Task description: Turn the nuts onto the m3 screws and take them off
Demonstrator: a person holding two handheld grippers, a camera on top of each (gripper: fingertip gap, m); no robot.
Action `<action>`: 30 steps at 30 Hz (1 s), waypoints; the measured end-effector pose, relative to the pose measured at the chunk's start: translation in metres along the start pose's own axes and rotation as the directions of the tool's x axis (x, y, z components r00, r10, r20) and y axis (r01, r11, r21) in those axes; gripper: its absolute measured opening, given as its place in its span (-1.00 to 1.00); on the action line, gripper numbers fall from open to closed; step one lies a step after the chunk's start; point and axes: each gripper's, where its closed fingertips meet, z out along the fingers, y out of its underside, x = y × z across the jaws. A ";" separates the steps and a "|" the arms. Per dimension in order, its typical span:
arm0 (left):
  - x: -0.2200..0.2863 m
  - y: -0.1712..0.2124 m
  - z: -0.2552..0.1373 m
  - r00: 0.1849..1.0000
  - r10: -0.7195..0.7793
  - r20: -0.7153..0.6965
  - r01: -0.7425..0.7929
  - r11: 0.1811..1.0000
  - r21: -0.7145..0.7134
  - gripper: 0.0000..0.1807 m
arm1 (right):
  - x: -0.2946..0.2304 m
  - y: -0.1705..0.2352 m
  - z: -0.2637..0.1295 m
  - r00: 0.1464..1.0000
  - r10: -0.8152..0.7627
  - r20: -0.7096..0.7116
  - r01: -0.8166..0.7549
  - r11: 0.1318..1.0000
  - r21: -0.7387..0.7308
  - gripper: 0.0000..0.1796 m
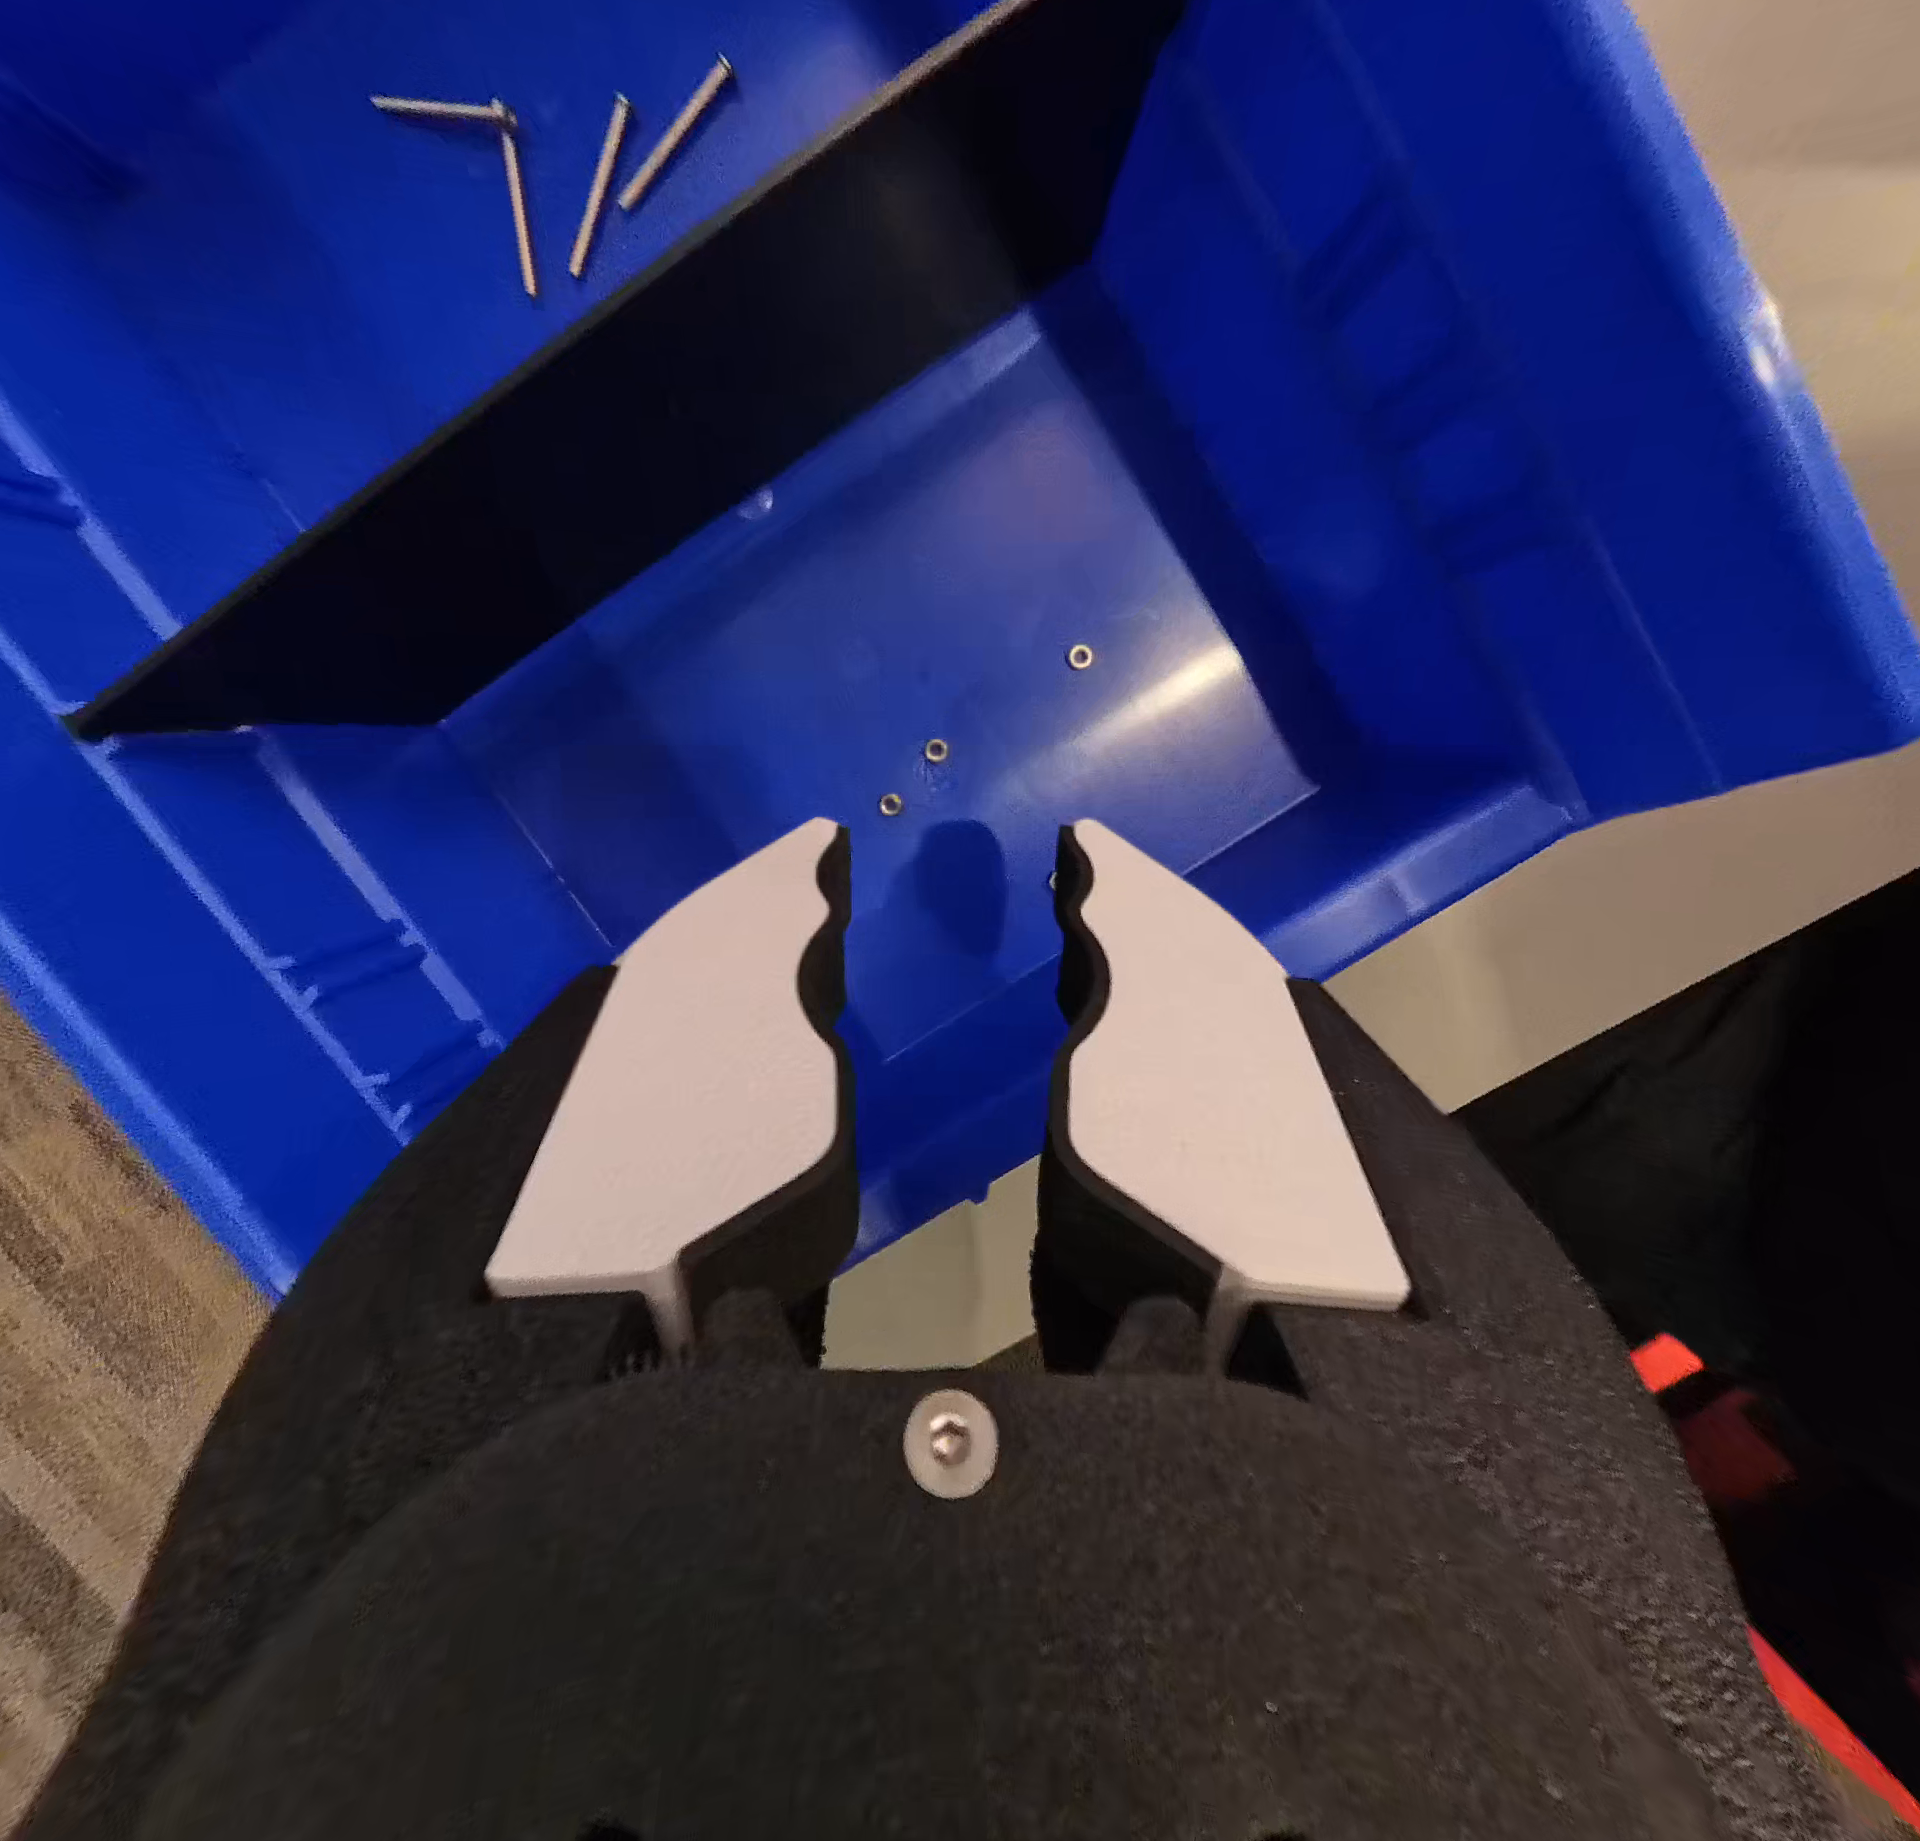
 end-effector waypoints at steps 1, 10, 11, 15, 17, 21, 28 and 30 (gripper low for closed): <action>-0.002 0.000 0.002 1.000 -0.002 -0.002 0.002 1.000 -0.010 -0.61 | 0.002 0.001 0.000 1.000 -0.012 -0.008 0.012 1.000 -0.007 -0.40; -0.008 0.007 0.018 0.999 0.029 -0.033 -0.032 0.994 -0.102 -0.66 | 0.012 -0.017 0.007 0.999 -0.044 -0.003 0.044 0.998 0.049 -0.40; -0.007 0.009 0.021 0.999 0.029 -0.040 -0.033 0.992 -0.122 -0.64 | 0.014 -0.016 0.007 0.999 -0.047 -0.007 0.048 0.998 0.045 -0.40; -0.010 0.012 0.028 0.998 0.035 -0.046 -0.042 0.987 -0.155 -0.62 | 0.018 -0.014 0.007 0.999 -0.052 -0.008 0.052 0.998 0.035 -0.40; -0.012 0.011 0.030 0.998 0.044 -0.039 -0.050 0.985 -0.162 -0.62 | 0.022 -0.015 0.006 0.999 -0.051 -0.012 0.052 0.998 0.039 -0.40; -0.015 0.014 0.033 0.995 0.092 -0.038 -0.098 0.971 -0.219 -0.66 | 0.026 -0.018 0.003 0.999 -0.042 -0.013 0.043 0.998 0.051 -0.40; -0.020 0.017 0.035 0.957 0.275 -0.088 -0.289 0.913 -0.287 -0.73 | 0.029 -0.018 0.001 1.000 -0.028 -0.012 0.029 0.998 0.058 -0.41; -0.016 0.015 0.038 0.946 0.301 -0.122 -0.324 0.905 -0.277 -0.70 | 0.030 -0.018 0.001 0.999 -0.033 -0.013 0.033 0.998 0.057 -0.41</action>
